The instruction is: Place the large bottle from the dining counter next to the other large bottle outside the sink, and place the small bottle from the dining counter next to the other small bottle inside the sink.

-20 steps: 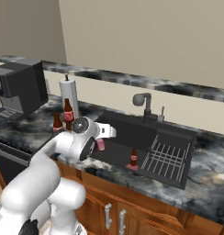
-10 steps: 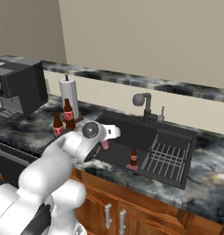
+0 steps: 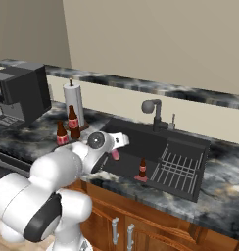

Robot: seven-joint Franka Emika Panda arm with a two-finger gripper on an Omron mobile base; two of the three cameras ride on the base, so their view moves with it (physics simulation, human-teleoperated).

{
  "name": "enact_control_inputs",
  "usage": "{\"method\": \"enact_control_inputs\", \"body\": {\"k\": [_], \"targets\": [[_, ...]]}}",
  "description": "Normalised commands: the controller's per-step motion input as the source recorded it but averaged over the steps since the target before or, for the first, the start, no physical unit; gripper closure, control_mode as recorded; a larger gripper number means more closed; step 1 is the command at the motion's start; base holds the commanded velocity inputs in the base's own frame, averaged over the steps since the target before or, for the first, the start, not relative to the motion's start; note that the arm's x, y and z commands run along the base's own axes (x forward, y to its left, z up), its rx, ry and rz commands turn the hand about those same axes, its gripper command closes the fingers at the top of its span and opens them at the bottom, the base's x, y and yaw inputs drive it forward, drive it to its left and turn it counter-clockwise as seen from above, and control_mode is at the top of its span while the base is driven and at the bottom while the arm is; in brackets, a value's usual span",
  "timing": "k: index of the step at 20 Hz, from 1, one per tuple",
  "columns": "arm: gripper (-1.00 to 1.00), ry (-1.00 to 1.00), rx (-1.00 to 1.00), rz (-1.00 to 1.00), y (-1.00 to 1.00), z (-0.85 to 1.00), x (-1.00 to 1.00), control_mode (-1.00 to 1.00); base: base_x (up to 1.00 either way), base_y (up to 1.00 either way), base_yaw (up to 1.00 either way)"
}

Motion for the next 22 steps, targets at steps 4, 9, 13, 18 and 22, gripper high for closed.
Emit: {"method": "enact_control_inputs", "body": {"k": [4,9,13,18,22], "targets": [[1.0,0.0,-0.09,0.0,0.0,-0.01,0.09,-1.0,0.0,0.0,0.0],[1.0,0.0,-0.01,0.0,0.0,-0.13,0.1,-1.0,0.0,0.0,0.0],[1.0,0.0,0.0,0.0,-0.06,-0.14,0.26,-1.0,0.0,0.0,0.0],[1.0,0.0,0.0,0.01,-0.11,-0.09,0.29,-1.0,0.0,0.0,0.0],[1.0,0.0,0.0,0.03,-0.1,-0.22,0.07,-1.0,0.0,0.0,0.0]]}}
